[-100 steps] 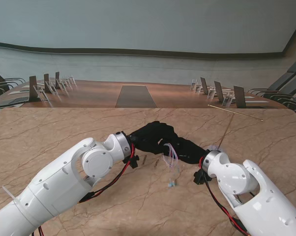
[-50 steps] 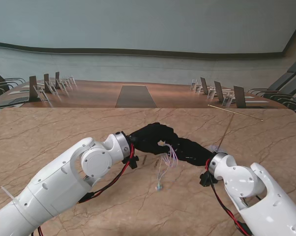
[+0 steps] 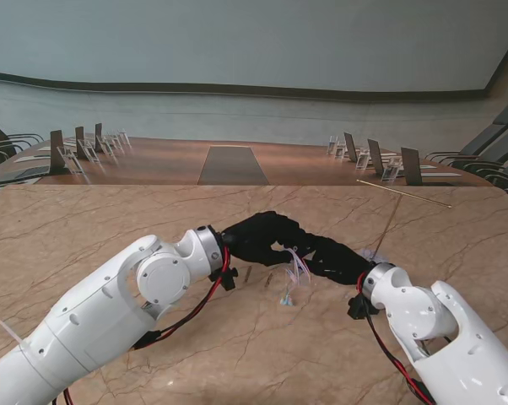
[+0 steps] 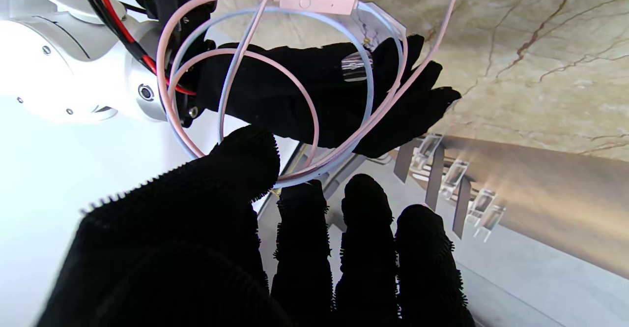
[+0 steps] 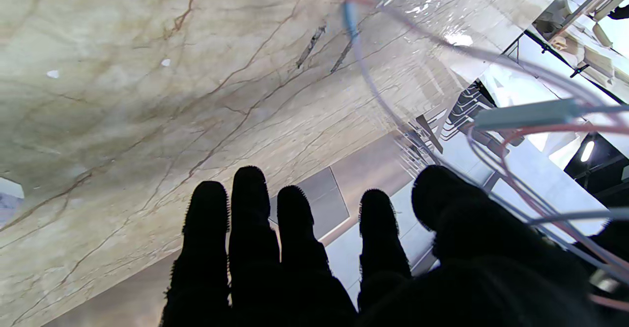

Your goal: Take the wired earphone off the rack, coil the cable and place them on the table

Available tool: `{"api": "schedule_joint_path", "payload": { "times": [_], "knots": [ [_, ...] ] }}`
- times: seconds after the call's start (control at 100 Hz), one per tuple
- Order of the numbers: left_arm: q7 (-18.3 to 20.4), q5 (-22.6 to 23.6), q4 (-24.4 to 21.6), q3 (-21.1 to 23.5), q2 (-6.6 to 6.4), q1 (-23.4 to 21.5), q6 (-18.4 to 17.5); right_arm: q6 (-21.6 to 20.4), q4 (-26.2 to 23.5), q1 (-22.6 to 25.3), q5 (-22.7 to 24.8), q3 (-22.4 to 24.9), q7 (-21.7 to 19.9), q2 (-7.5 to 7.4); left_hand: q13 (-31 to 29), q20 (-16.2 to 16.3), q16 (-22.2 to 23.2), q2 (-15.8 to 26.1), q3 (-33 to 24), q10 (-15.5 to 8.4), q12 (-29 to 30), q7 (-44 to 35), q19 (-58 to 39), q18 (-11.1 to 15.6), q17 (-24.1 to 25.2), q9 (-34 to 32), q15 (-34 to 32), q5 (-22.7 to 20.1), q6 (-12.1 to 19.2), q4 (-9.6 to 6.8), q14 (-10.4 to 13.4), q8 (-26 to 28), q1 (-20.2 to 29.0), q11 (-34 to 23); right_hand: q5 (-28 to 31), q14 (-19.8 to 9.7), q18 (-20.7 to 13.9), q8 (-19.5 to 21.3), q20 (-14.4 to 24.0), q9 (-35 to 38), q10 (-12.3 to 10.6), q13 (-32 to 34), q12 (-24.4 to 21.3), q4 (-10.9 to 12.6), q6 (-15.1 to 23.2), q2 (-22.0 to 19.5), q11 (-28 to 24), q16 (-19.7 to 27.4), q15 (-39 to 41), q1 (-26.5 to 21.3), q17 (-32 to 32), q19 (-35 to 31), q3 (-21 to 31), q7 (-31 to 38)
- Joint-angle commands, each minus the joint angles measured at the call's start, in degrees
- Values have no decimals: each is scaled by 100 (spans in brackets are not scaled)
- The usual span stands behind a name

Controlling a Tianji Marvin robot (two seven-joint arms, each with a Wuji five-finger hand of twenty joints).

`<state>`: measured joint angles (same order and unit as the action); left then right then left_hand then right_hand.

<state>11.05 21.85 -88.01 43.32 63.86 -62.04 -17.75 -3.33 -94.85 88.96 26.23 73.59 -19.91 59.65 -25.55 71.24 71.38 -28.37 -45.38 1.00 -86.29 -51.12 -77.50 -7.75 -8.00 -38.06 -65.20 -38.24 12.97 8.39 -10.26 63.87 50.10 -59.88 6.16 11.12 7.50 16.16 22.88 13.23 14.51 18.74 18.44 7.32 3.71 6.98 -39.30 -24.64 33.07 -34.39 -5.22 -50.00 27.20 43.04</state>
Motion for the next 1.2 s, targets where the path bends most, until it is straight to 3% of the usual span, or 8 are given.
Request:
{"api": "schedule_joint_path", "payload": {
  "times": [0.0, 0.1, 0.19, 0.48, 0.84, 1.06, 1.19],
  "knots": [
    [29, -30, -60, -22, 18, 12, -20, 40, 21, -14, 12, -48, 4, 31, -74, 41, 156, 182, 150, -165, -86, -206, -197, -10, -15, -98, -113, 72, -48, -149, 13, 163, 79, -127, -161, -103, -108, -153, 176, -152, -94, 11, 101, 45, 228, 261, -189, -95, 189, -105, -34, -87, 99, -215],
    [40, -60, -48, -42, 21, 42, -42, 47, 67, -65, 72, -135, 26, 31, -74, 38, 153, 189, 169, -162, -85, -203, -196, -8, -14, -93, -111, 76, -30, -152, 20, 173, 83, -120, -177, -113, -87, -168, 217, -124, -105, 97, 130, -89, 328, 399, -285, -145, 296, -114, -102, -167, 107, -444],
    [36, -69, -49, -42, 24, 55, -63, 52, 107, -112, 138, -211, 19, 25, -71, 36, 151, 192, 174, -157, -81, -194, -196, -13, -17, -94, -108, 81, -31, -156, 17, 176, 88, -113, -149, -125, -70, -105, 253, -120, -101, 132, 164, -416, 365, 526, -404, -199, 406, -115, -126, -258, 63, -721],
    [46, -81, -23, -43, 26, 100, -95, 96, 59, -74, 175, -304, -200, -26, -106, 24, 146, 206, 214, -159, -71, -179, -206, -21, -50, -111, -111, 81, 0, -164, 12, 192, 93, -102, -157, -150, -69, 4, 272, -117, -138, 138, 179, -585, 367, 709, -453, -233, 469, 36, -130, -310, 23, -738],
    [62, -127, -35, -59, 32, 126, -87, 152, 170, -117, 97, -361, -165, -11, -137, 12, 144, 218, 227, -165, -59, -169, -219, -26, -82, -135, -121, 82, -1, -178, 14, 215, 104, -92, -104, -106, -14, 124, 290, -40, -93, 207, 169, -698, 414, 716, -448, -269, 531, 213, -160, -353, -40, -644],
    [94, -192, -24, -130, 46, 177, -23, 161, 267, -299, -63, -571, -175, 1, -138, 1, 139, 215, 242, -160, -55, -169, -211, -26, -68, -135, -113, 79, 3, -180, 18, 222, 112, -82, -111, -32, 180, 549, 435, 236, -17, 411, 378, -760, 526, 697, -905, -614, 1154, 136, -254, -678, -47, 359],
    [97, -207, -1, -153, 53, 202, -14, 121, 323, -363, -104, -640, -96, 22, -135, -6, 135, 224, 260, -163, -48, -155, -215, -23, -88, -134, -106, 83, 31, -181, 23, 221, 102, -68, 223, 272, 285, 889, 583, 544, 179, 648, 722, -740, 730, 687, -1814, -1239, 2530, -23, -386, -1031, 91, 977]
  ]
}}
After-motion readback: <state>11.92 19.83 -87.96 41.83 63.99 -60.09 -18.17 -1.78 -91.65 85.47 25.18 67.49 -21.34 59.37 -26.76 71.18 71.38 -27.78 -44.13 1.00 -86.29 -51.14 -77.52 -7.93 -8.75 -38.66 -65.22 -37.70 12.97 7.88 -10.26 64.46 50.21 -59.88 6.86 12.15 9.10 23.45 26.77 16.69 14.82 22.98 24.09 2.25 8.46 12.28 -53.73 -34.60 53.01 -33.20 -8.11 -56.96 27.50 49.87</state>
